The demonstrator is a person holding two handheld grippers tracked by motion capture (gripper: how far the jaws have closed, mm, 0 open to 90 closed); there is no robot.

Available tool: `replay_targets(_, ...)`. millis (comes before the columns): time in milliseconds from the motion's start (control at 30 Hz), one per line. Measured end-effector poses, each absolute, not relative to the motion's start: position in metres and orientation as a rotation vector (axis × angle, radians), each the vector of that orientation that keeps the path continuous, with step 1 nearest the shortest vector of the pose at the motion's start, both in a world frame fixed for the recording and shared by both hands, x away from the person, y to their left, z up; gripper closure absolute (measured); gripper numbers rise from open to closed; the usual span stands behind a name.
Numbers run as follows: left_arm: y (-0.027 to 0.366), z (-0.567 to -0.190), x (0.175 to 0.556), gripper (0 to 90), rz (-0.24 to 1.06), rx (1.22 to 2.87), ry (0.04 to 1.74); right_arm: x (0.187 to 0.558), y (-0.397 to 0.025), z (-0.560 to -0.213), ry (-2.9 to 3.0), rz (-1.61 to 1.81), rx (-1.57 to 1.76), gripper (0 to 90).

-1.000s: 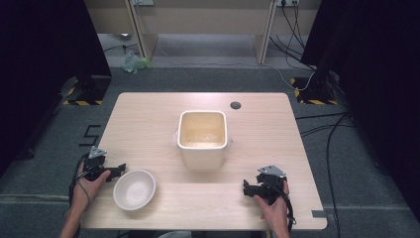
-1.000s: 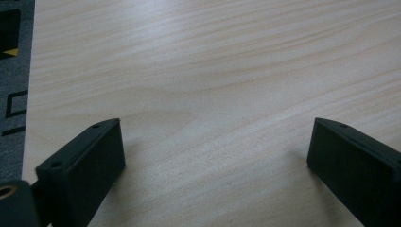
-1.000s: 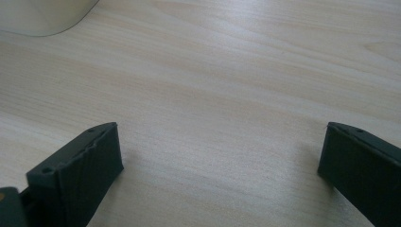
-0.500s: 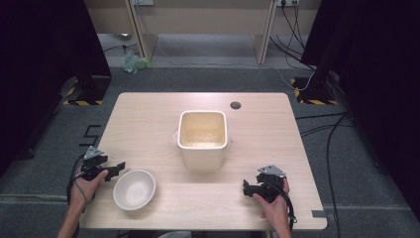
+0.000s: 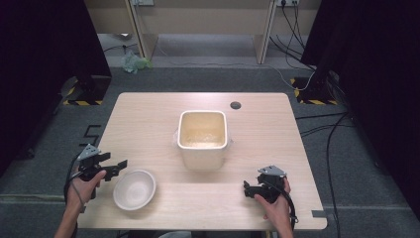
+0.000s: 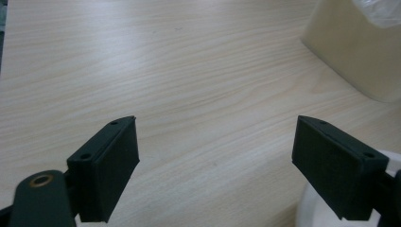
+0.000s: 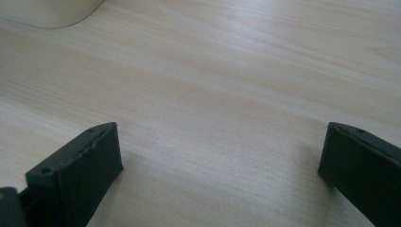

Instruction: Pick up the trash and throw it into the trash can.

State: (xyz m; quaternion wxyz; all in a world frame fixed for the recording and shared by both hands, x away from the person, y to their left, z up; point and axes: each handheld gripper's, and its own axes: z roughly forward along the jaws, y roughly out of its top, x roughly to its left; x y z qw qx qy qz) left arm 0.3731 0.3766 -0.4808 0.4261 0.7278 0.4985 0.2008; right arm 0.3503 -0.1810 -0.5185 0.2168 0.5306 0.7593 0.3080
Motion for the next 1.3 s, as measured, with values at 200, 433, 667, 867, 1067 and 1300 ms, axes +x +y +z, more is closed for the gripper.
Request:
replay_targets(200,0.36,-0.479,0.368,15.3,0.444,1.872,1.192,0.35,-0.181,-0.519,2.107,0.856,1.467,0.3)
replay_targets(433,0.352,-0.48,0.366,19.0,0.367,1.912,1.141,0.35,-0.182,-0.519,2.113,0.857,1.461,0.3)
replay_targets(667,0.351,-0.486,0.368,24.8,0.322,1.947,1.132,0.35,-0.182,-0.519,2.113,0.857,1.461,0.3)
replay_targets(867,0.349,-0.49,0.369,31.4,0.295,1.977,1.13,0.35,-0.182,-0.519,2.118,0.858,1.454,0.3)
replay_targets(1067,0.347,-0.493,0.369,40.2,0.276,2.004,1.123,0.35,-0.182,-0.519,2.118,0.858,1.454,0.3)
replay_targets(1300,0.347,-0.496,0.369,51.1,0.247,2.021,1.123,0.35,-0.182,-0.519,2.118,0.858,1.454,0.3)
